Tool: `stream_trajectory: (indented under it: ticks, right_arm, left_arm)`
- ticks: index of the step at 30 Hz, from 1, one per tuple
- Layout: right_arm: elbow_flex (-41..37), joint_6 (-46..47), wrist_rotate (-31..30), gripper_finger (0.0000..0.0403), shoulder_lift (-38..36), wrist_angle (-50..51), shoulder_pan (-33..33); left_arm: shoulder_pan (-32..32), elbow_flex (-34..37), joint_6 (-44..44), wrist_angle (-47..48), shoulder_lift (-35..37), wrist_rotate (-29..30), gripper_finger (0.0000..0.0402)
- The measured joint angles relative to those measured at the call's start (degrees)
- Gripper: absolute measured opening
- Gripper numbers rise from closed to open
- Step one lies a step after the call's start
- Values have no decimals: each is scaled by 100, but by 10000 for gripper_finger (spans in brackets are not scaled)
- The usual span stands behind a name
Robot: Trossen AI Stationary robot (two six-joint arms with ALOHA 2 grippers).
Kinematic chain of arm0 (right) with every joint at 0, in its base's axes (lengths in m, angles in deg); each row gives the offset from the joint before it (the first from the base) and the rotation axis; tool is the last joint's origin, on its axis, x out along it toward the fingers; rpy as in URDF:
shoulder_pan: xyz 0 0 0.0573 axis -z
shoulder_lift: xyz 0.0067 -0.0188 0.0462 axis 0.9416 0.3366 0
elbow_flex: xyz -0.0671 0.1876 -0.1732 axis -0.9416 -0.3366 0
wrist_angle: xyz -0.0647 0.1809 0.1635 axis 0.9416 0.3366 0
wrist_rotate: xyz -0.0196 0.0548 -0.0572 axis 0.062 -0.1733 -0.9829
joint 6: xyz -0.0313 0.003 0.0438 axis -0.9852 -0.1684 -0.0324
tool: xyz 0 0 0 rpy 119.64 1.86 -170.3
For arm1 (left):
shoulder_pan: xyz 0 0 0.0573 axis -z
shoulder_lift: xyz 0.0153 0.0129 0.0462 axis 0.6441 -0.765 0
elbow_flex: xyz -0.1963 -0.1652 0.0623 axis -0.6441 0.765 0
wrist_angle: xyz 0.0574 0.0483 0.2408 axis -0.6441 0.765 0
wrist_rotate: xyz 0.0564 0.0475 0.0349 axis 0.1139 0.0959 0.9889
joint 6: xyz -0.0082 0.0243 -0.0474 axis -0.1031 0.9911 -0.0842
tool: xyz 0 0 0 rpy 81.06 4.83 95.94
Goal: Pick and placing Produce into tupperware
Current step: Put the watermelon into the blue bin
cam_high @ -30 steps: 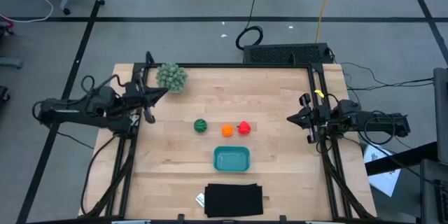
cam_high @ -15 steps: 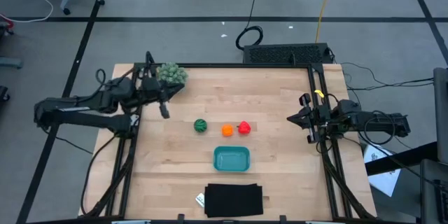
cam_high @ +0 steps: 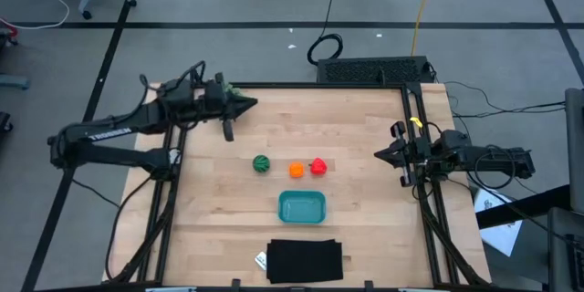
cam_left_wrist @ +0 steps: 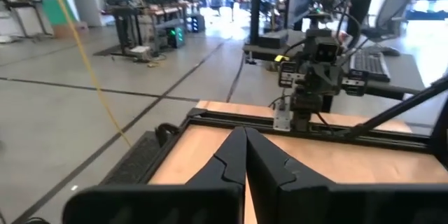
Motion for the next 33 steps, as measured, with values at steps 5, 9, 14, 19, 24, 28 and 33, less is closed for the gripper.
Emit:
stream_trajectory:
  ticks: [5, 9, 14, 19, 24, 28, 33]
  right_arm:
    - [2, -64, 0, 0, 0, 0, 0]
    - [1, -67, 1, 0, 0, 2, 0]
    - [2, -64, 0, 0, 0, 4, 0]
    - [1, -64, 0, 0, 0, 7, 0]
    - [2, 17, 2, 0, 0, 9, 0]
    - [0, 21, 1, 0, 20, 28, 0]
    - [1, -4, -9, 0, 54, 42, 0]
  left_arm:
    - [-24, -604, 94, 429, -429, -47, 3]
    - [-22, -892, 150, 647, -599, -219, 8]
    - [-24, -931, 150, 751, -670, -243, 3]
    - [-22, -935, 124, 765, -670, -243, 9]
    - [-68, -1127, 2, 1274, -682, -243, 2]
    - [-75, -1809, 19, 2447, -985, -220, 6]
    - [-80, -2861, 24, 3864, -1579, -148, 4]
